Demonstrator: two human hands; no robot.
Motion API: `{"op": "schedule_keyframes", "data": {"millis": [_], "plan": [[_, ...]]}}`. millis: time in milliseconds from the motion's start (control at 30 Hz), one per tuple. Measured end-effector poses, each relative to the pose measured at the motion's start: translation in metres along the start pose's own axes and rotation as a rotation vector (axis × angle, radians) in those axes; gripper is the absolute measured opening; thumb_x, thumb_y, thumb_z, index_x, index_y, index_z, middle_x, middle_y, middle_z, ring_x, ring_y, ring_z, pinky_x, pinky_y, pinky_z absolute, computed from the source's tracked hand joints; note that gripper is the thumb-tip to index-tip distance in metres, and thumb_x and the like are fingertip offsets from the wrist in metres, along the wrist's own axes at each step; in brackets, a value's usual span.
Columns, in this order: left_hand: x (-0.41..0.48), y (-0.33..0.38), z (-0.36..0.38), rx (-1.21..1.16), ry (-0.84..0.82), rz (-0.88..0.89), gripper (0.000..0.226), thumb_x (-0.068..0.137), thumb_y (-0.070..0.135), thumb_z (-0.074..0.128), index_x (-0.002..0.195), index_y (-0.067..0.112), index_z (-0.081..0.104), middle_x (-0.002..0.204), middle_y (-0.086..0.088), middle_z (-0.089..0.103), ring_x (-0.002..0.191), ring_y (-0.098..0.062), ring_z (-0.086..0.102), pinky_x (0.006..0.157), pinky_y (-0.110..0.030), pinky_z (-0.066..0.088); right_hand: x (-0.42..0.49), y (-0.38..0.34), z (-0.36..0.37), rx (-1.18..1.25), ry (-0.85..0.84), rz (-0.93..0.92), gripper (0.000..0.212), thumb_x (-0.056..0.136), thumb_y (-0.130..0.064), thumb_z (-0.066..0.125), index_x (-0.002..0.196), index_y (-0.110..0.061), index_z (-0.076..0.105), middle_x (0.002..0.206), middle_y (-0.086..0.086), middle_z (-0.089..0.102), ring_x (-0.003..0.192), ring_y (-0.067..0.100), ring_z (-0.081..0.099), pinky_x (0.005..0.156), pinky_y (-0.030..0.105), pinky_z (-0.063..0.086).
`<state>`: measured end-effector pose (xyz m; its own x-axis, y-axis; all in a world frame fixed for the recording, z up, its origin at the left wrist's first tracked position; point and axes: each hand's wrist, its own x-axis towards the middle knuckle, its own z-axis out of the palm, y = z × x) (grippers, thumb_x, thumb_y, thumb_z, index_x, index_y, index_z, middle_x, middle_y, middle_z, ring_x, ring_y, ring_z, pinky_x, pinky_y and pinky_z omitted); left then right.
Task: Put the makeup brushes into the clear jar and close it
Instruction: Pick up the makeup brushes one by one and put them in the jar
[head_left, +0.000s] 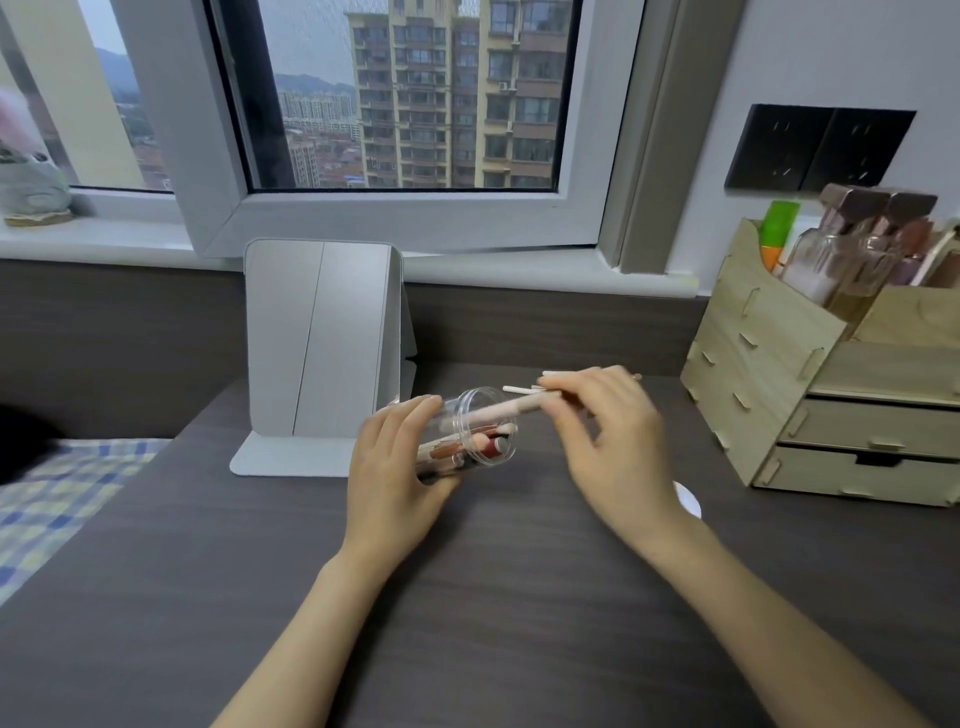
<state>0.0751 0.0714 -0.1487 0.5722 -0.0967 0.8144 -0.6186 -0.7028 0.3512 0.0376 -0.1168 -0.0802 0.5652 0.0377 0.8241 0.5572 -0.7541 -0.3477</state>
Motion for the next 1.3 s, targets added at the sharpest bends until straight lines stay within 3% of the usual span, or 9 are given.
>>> {"op": "schedule_keyframes", "data": {"millis": [100,200,400,533,633,700,1033,1167,1300], "plan": [[0.0,0.0,0.0,0.0,-0.013,0.012,0.074,0.055,0.015,0.089,0.119,0.009,0.052,0.114,-0.008,0.06,0.105,-0.02,0.046,0.089,-0.025,0.034,-0.005,0.002,0.021,0.034,0.016,0.018,0.011,0.08,-0.009,0.067,0.09,-0.006,0.066,0.082,0.008,0.068,0.077,0.013,0.056,0.073,0.02,0.043],[0.0,-0.001,-0.001,-0.003,-0.009,0.016,0.075,0.056,0.015,0.088,0.12,0.01,0.05,0.116,-0.008,0.059,0.106,-0.021,0.046,0.089,-0.027,0.035,-0.007,0.006,0.03,0.075,-0.027,0.084,0.011,0.077,-0.013,0.067,0.084,-0.01,0.059,0.079,0.004,0.063,0.076,0.008,0.051,0.072,0.011,0.038],[0.001,-0.004,0.001,0.015,-0.006,-0.002,0.079,0.053,0.012,0.088,0.121,0.012,0.048,0.115,-0.008,0.059,0.106,-0.022,0.046,0.09,-0.026,0.034,-0.005,0.021,0.032,-0.021,-0.024,-0.046,0.015,0.082,-0.016,0.062,0.069,-0.01,0.066,0.069,-0.001,0.067,0.072,0.015,0.051,0.07,0.017,0.035],[0.001,-0.006,-0.001,0.016,0.002,-0.013,0.077,0.055,0.012,0.088,0.12,0.011,0.048,0.115,-0.01,0.06,0.107,-0.023,0.046,0.09,-0.029,0.035,0.0,0.069,0.033,-0.156,0.054,0.117,0.018,0.083,-0.01,0.056,0.069,-0.008,0.066,0.067,0.001,0.066,0.068,0.019,0.049,0.065,0.022,0.033],[0.002,-0.007,-0.001,0.023,0.01,-0.033,0.078,0.054,0.012,0.088,0.121,0.012,0.048,0.115,-0.011,0.06,0.107,-0.022,0.045,0.09,-0.029,0.034,0.008,0.13,0.043,-0.51,-0.175,0.312,0.02,0.086,-0.006,0.051,0.094,-0.004,0.069,0.091,0.016,0.072,0.084,0.04,0.058,0.075,0.038,0.043],[0.003,-0.008,-0.001,0.033,0.005,-0.042,0.079,0.053,0.013,0.089,0.12,0.013,0.047,0.114,-0.01,0.061,0.107,-0.021,0.045,0.089,-0.026,0.033,0.013,0.158,0.049,-0.671,-0.404,0.392,0.029,0.087,-0.004,0.048,0.111,-0.009,0.063,0.11,0.014,0.068,0.102,0.038,0.053,0.084,0.04,0.04],[0.003,-0.011,0.003,0.042,0.013,-0.022,0.077,0.055,0.018,0.088,0.121,0.013,0.048,0.118,0.0,0.054,0.107,-0.023,0.047,0.09,-0.025,0.033,0.036,0.196,0.058,-1.087,-0.75,0.076,0.026,0.088,-0.009,0.046,0.097,-0.018,0.068,0.102,0.0,0.068,0.104,0.024,0.051,0.084,0.034,0.035],[0.002,-0.013,0.005,0.046,0.004,-0.018,0.079,0.055,0.018,0.089,0.122,0.014,0.047,0.118,-0.002,0.057,0.107,-0.025,0.048,0.09,-0.029,0.036,0.039,0.2,0.052,-0.961,-0.662,0.134,0.017,0.085,-0.019,0.059,0.098,-0.012,0.067,0.102,0.007,0.067,0.102,0.029,0.051,0.081,0.035,0.036],[0.002,-0.012,0.004,0.042,0.009,-0.031,0.077,0.056,0.018,0.088,0.121,0.014,0.048,0.116,-0.006,0.059,0.107,-0.024,0.048,0.089,-0.03,0.037,0.033,0.179,0.029,-0.595,-0.34,0.212,0.015,0.085,-0.004,0.059,0.094,-0.003,0.07,0.089,0.019,0.07,0.086,0.039,0.053,0.074,0.041,0.042]]}}
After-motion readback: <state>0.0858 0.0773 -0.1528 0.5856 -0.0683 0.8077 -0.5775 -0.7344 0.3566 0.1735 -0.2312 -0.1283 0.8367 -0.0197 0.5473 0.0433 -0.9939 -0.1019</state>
